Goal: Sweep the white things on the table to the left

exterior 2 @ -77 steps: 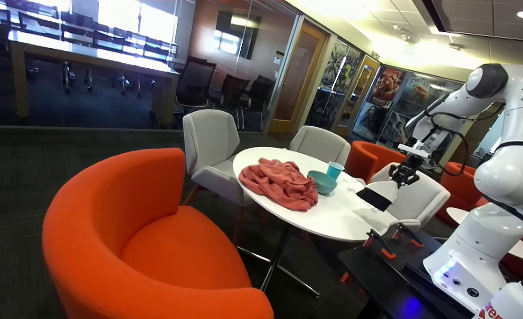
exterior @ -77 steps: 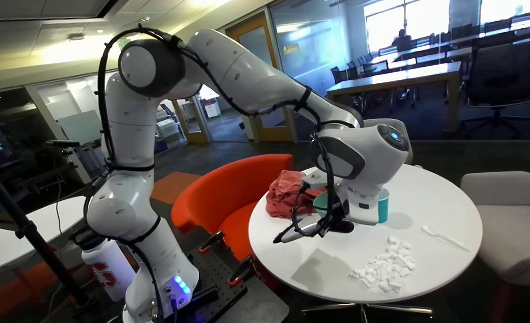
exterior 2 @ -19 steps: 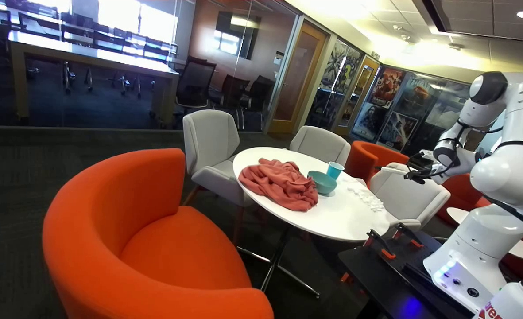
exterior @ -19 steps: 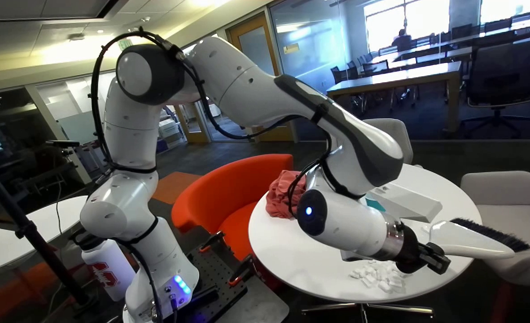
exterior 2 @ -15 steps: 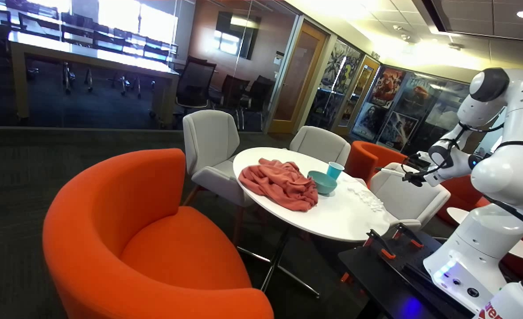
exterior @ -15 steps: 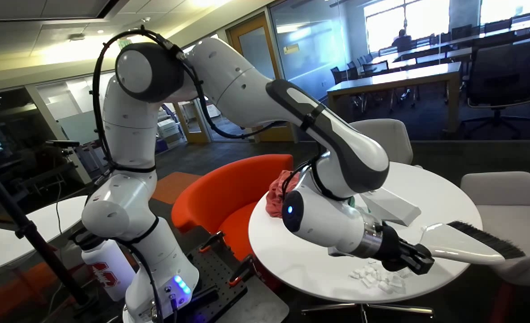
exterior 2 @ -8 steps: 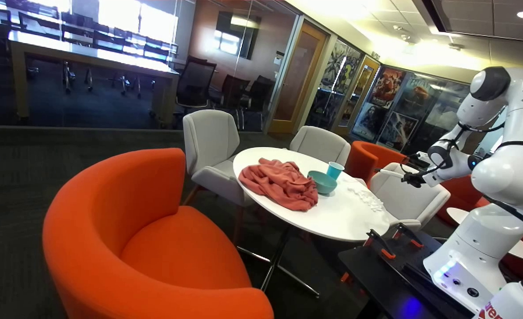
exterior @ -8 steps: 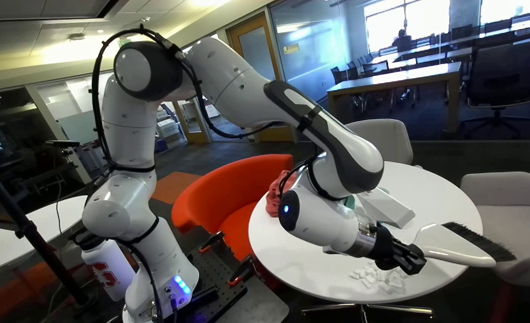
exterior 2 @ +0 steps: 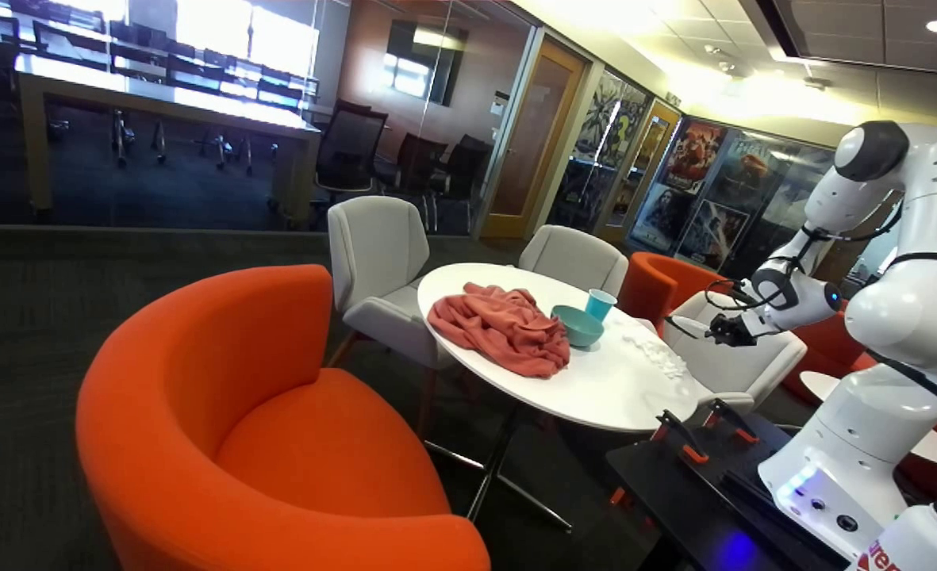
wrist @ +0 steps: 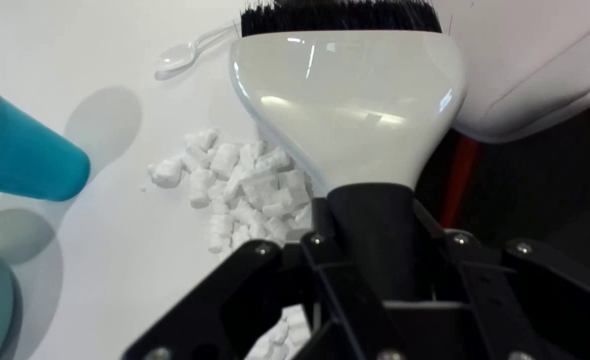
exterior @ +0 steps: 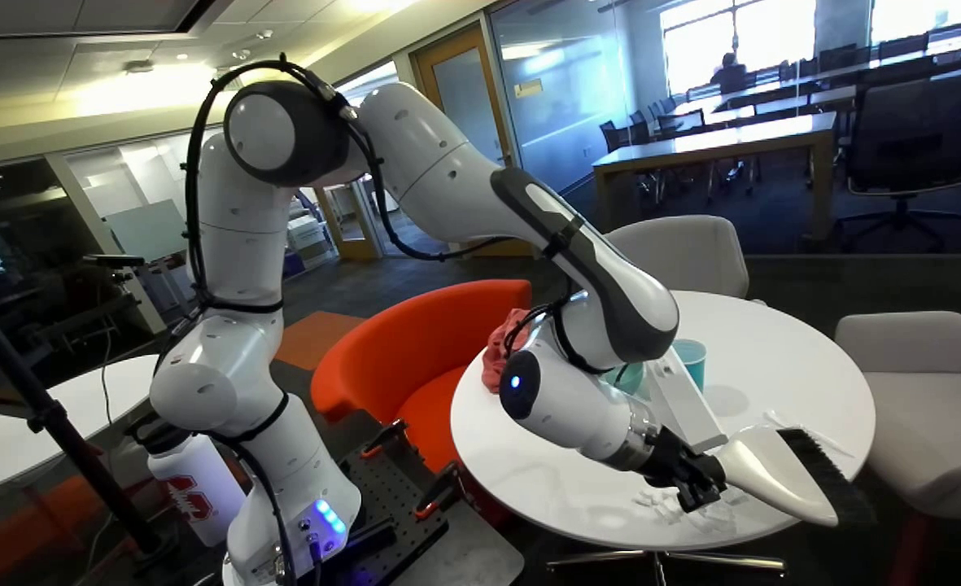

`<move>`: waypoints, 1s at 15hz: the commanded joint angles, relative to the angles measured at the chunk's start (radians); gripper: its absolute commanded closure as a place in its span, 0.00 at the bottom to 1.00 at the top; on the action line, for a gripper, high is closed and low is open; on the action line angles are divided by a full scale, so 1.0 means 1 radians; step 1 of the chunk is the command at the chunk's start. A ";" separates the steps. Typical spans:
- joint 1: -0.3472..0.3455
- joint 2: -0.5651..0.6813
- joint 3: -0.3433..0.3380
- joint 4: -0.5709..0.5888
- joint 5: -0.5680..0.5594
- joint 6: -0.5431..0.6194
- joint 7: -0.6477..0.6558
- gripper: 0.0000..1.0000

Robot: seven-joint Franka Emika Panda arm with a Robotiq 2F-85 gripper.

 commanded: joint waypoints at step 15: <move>0.119 -0.064 0.028 -0.079 -0.187 0.223 0.379 0.86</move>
